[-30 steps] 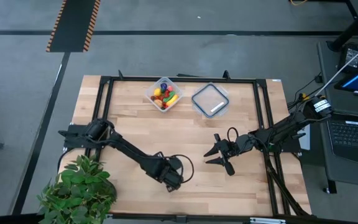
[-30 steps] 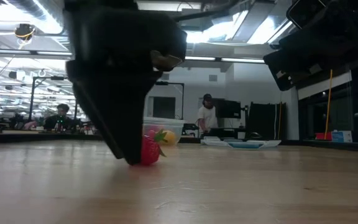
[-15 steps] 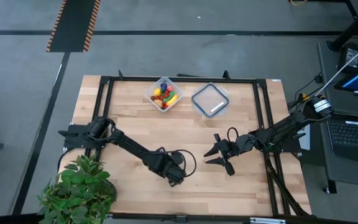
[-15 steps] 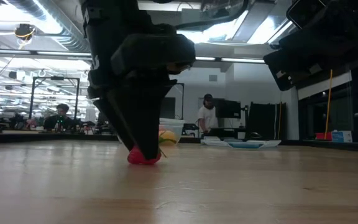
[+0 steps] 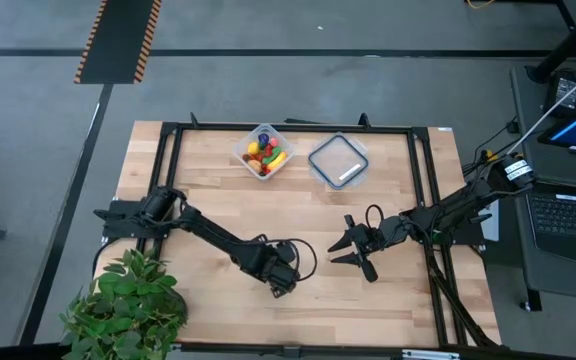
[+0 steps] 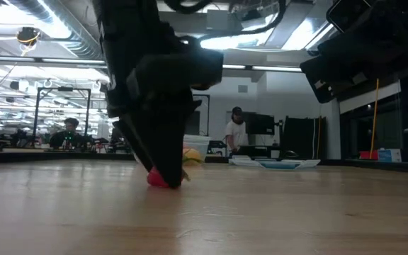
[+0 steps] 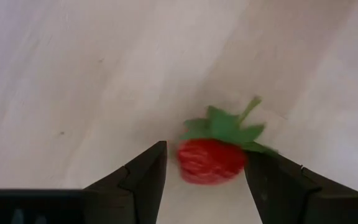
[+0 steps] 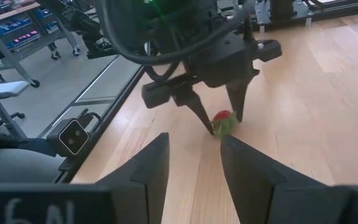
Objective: Pick and placing Produce into tupperware
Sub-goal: Put the strawberry into the transparent container
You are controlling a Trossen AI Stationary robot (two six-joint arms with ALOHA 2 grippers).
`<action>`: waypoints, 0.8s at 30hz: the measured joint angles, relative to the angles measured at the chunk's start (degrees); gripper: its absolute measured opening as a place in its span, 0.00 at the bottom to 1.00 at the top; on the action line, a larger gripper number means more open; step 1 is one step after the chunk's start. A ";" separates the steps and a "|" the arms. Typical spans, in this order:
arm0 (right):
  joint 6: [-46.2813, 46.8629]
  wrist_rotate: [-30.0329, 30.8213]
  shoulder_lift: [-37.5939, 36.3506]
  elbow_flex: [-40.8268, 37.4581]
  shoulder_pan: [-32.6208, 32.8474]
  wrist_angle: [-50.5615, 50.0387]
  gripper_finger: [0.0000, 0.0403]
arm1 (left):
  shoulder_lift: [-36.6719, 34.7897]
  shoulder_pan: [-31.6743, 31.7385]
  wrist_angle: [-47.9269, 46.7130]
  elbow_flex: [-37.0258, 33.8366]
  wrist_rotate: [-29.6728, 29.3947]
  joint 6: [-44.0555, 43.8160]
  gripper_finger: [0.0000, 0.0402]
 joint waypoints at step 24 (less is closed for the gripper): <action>-0.02 0.01 -0.01 0.00 -0.02 -0.11 0.36 | -0.17 0.49 0.61 -1.29 0.07 4.50 0.31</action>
